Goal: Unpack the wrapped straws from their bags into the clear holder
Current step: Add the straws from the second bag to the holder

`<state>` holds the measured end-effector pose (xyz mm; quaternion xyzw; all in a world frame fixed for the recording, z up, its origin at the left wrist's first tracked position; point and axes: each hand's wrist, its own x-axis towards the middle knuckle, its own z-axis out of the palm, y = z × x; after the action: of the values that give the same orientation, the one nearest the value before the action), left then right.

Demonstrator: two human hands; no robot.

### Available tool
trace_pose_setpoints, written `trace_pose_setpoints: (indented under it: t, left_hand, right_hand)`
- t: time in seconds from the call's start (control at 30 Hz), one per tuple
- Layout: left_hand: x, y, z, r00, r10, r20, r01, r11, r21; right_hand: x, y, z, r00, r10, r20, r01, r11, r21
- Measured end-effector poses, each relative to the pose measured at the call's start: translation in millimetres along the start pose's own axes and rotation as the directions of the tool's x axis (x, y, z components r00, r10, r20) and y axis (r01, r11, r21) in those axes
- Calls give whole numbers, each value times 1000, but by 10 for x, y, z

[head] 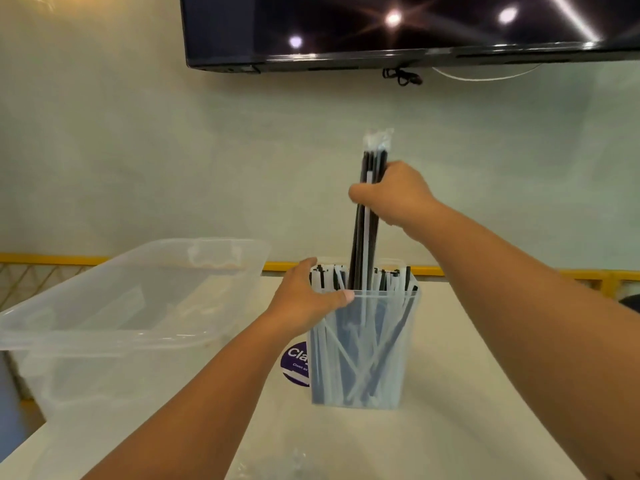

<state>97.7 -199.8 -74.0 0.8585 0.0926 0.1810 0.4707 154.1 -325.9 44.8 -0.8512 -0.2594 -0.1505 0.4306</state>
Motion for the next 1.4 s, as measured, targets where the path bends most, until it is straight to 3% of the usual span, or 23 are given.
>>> trace_pose_setpoints:
  t: [0.13,0.37,0.57,0.77,0.9,1.03,1.2,1.3,1.4]
  left_hand:
    - [27,-105,44,1000,9,-29,-10,999,-51]
    - [-22,-127,105,993,82,-89,-90,992,-84]
    - [-37,-136,106,992,80,-95,-86,994,-66]
    - [-42,-163,82,993,83,-86,-88,995,-56]
    - [-29,-181,84,992,88,-88,-94,993,-65]
    - [-20,-194,88,995,61,-76,-65,996,-60]
    - [-21,-220,96,996,43,-79,-48,997,-65]
    - [-52,-261,110,997,31,-71,-38,995,-88]
    - [-89,-311,107,996,20,-85,-26,997,-66]
  right_hand:
    - [24,174,270,974,127,188,-127,992,-13]
    - [27,355,680,894,292,340,-298,954,-35]
    - [13,399,851,919,220,328,-136,956,-261]
    - [63,330,817,966,154,208,-113,974,-196]
    - [45,310,857,904,231,360,-157,962,-224]
    - [23,319,924,828,290,481,-56,895,-443]
    - [51,268,869,733,381,563,26,812,-583]
    - [78,315,862,748,382,543,-14,826,-563]
    - [113,352,829,755,377,536,-224,917,-329]
